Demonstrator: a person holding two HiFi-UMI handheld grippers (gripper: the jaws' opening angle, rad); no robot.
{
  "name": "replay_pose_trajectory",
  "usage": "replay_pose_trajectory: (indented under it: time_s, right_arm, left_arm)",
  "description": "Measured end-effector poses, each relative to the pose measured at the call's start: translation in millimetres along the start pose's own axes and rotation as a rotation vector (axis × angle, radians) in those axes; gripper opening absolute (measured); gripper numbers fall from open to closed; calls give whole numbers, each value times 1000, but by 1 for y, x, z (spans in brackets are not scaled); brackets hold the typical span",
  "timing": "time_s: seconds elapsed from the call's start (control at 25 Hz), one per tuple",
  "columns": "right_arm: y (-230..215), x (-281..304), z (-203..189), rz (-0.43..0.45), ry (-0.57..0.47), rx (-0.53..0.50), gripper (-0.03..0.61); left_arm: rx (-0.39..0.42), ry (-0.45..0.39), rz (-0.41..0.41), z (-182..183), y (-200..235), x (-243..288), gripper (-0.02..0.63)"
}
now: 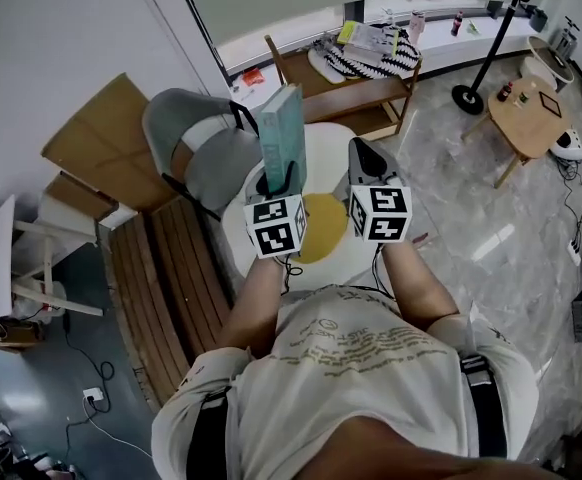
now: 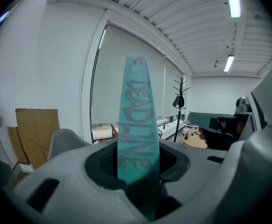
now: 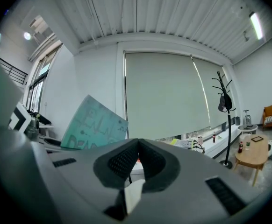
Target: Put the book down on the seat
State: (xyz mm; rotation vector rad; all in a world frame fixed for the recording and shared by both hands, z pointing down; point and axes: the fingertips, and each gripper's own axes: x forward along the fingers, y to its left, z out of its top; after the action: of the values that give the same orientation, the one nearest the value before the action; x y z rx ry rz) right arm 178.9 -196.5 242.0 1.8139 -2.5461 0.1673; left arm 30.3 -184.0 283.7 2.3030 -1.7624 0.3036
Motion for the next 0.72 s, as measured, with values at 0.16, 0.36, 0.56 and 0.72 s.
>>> replay_pose_trajectory:
  time_s: [0.16,0.36,0.56,0.72]
  right_arm:
    - [-12,13,-5,45,20,-11,28]
    - [-20,24,-11,61,41,-7,28]
    - [-19,37,-19,54,61,-10,28]
    - [-14,41,-27,54,84,-19,28]
  left_arm:
    - [-42,5,33,-3,-4,13,160]
    - [-80,44,39,-16,-3,23,160]
    - [-72,65,35,-19,9,35,161]
    - [-82,93,39,-29,19,31,160]
